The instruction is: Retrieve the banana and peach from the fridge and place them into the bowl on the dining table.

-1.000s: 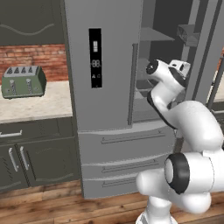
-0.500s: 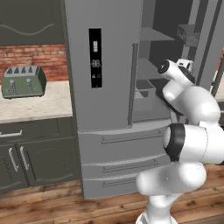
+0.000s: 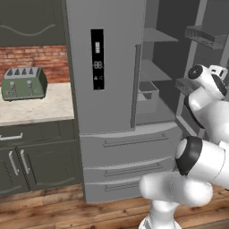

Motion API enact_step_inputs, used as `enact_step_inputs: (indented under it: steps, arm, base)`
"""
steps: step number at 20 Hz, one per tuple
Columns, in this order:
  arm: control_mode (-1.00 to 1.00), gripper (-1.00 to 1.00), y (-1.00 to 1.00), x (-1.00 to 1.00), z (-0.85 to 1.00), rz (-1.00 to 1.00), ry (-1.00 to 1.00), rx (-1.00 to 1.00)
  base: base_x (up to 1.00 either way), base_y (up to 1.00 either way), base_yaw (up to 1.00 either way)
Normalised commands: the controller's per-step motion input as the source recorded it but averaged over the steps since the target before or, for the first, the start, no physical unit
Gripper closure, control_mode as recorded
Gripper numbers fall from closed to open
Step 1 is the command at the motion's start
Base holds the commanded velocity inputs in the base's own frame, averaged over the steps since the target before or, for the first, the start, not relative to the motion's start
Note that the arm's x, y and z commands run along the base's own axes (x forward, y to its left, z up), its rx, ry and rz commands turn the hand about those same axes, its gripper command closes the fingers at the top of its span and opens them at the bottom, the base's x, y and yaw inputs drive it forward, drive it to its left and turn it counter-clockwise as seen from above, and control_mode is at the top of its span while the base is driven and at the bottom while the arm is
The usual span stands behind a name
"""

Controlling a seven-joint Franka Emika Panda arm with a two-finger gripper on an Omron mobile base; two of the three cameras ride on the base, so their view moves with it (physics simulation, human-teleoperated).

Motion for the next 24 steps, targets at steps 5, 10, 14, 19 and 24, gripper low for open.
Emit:
enact_step_inputs:
  steps: [5, 10, 14, 19, 24]
  arm:
    - [-1.00, -1.00, 0.11, -0.62, 0.08, 0.00, -0.31, 0.17]
    - [-1.00, -1.00, 0.93, 0.00, 0.23, -0.06, -0.43, 0.32]
    - [-1.00, -1.00, 1.00, 0.00, 0.17, -0.12, -0.43, 0.45]
    - [-1.00, -1.00, 1.00, -0.01, 0.03, -0.14, -0.41, 0.49]
    - [-1.00, -1.00, 0.91, -0.06, 0.03, -0.08, -0.21, 0.45]
  base:
    - [0.00, 0.00, 0.00]
    - [0.00, 0.00, 0.00]
    - [0.00, 0.00, 0.00]
    - [0.00, 0.00, 0.00]
    - [0.00, 0.00, 0.00]
